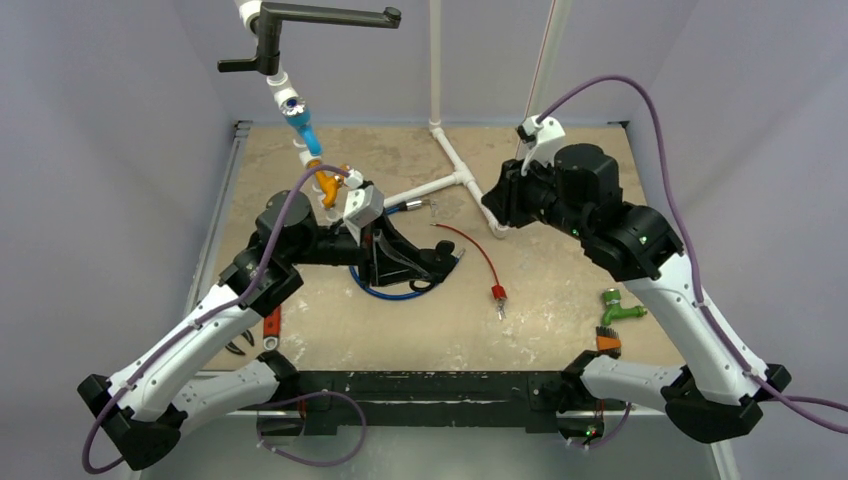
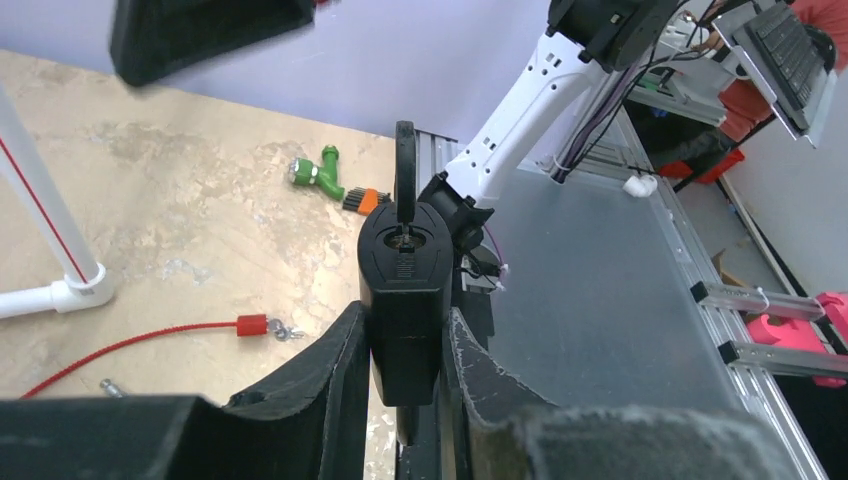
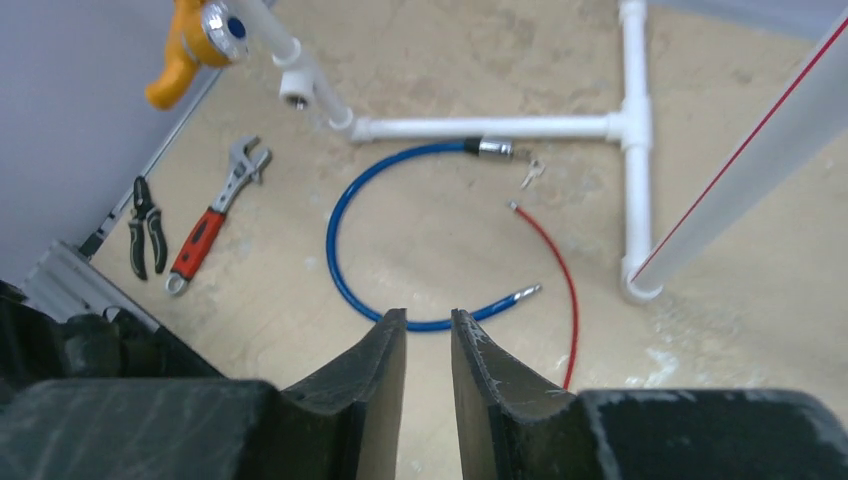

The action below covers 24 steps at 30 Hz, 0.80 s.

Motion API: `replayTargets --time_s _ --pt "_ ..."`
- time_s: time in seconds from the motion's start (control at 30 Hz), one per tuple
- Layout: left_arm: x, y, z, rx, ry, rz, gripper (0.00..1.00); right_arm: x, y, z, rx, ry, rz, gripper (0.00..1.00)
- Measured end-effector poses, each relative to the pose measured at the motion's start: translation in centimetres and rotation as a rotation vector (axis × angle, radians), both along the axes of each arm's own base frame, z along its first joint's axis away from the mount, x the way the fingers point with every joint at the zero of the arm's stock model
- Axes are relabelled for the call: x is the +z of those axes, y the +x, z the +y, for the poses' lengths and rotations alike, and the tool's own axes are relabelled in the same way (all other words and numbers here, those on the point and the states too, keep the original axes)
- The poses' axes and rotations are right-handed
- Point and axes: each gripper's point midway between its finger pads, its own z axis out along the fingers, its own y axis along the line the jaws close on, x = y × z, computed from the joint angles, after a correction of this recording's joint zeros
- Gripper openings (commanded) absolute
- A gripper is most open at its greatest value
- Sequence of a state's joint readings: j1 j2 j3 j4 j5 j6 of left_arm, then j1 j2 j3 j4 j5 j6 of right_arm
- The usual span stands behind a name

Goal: Unlock with the key
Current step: Unlock the lock.

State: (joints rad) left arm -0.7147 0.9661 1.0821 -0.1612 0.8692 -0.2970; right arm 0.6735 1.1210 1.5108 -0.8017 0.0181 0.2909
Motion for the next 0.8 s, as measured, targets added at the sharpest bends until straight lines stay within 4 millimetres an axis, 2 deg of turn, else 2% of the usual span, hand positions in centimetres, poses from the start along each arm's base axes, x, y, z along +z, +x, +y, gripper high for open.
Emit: replayTargets --time_s 0.13,0.27,0.37,0.47,0.57,0.6,0.63,0.7,0.8 --pt "-1.7 0.7 0.0 0.051 -0.041 -0.007 0.00 3.7 1.0 -0.7 -0.029 0.001 -0.112 0.18" --pt "-3.3 2.1 0.2 0.125 -0.066 -0.040 0.00 4.5 1.6 -0.6 -0.031 -0.007 -0.147 0.19" --pt "-2.1 2.9 0.9 0.170 -0.108 -0.101 0.00 4.1 1.9 0.2 -0.006 0.002 -0.150 0.19" --pt "1.2 3.6 2.3 0.228 -0.196 -0.188 0.00 3.5 1.8 1.3 0.042 0.025 -0.147 0.19" --pt "5.8 3.3 3.9 0.265 -0.292 -0.260 0.00 3.0 1.5 2.5 0.093 0.063 -0.145 0.20" --pt "9.5 2.1 5.0 0.270 -0.371 -0.312 0.00 2.9 1.5 2.9 0.111 0.079 -0.145 0.20" --pt "9.5 2.1 5.0 0.270 -0.371 -0.312 0.00 3.0 1.4 3.2 0.122 0.090 -0.146 0.20" --pt "13.2 0.9 7.0 0.303 -0.454 -0.374 0.00 3.4 1.3 3.7 0.140 0.120 -0.150 0.20" --pt "17.3 -0.9 10.1 0.373 -0.547 -0.474 0.00 4.2 1.1 4.3 0.160 0.159 -0.160 0.21"
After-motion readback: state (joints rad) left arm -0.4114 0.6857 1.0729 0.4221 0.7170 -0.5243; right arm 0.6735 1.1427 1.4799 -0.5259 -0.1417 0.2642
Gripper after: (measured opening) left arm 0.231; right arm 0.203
